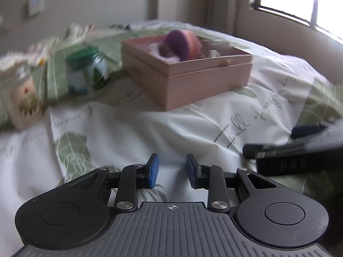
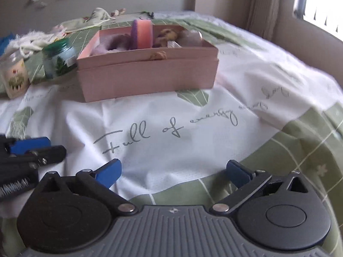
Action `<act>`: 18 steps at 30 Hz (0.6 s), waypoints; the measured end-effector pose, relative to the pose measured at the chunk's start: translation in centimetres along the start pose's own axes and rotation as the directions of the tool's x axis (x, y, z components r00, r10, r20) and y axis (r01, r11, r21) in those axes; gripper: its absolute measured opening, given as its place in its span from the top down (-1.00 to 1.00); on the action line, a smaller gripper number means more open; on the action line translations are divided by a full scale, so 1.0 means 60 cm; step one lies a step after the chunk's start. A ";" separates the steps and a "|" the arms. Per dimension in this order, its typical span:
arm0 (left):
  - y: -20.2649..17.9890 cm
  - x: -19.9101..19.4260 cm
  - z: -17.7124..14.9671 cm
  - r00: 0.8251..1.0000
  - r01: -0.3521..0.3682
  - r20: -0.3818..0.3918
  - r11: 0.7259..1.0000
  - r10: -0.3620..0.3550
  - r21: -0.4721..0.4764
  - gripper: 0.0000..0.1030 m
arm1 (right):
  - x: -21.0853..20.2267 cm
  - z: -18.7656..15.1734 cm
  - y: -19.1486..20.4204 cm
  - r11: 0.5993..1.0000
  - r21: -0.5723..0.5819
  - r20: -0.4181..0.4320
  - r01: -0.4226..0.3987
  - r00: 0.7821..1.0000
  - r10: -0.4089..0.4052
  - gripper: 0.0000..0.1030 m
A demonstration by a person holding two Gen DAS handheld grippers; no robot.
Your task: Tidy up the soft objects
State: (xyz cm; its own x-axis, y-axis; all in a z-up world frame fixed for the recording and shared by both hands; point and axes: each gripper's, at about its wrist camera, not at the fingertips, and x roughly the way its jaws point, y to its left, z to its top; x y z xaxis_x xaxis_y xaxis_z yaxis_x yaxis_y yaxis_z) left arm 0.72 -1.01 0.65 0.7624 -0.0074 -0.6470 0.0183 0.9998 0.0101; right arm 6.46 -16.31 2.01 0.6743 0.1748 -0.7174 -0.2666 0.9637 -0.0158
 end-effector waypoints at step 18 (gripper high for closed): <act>-0.013 0.008 -0.007 0.998 -0.045 0.049 0.999 0.046 -0.009 0.39 | -0.006 -0.029 0.005 0.998 0.054 0.157 0.033 0.987 -0.041 -1.00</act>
State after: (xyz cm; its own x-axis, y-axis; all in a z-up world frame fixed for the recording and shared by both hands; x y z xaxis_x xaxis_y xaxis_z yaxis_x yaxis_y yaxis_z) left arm 0.80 -1.78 -0.03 0.7932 0.0373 -0.6078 -0.0223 0.9992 0.0321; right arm 4.96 -16.45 1.03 0.7842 0.1643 -0.5983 -0.2067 0.9784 -0.0024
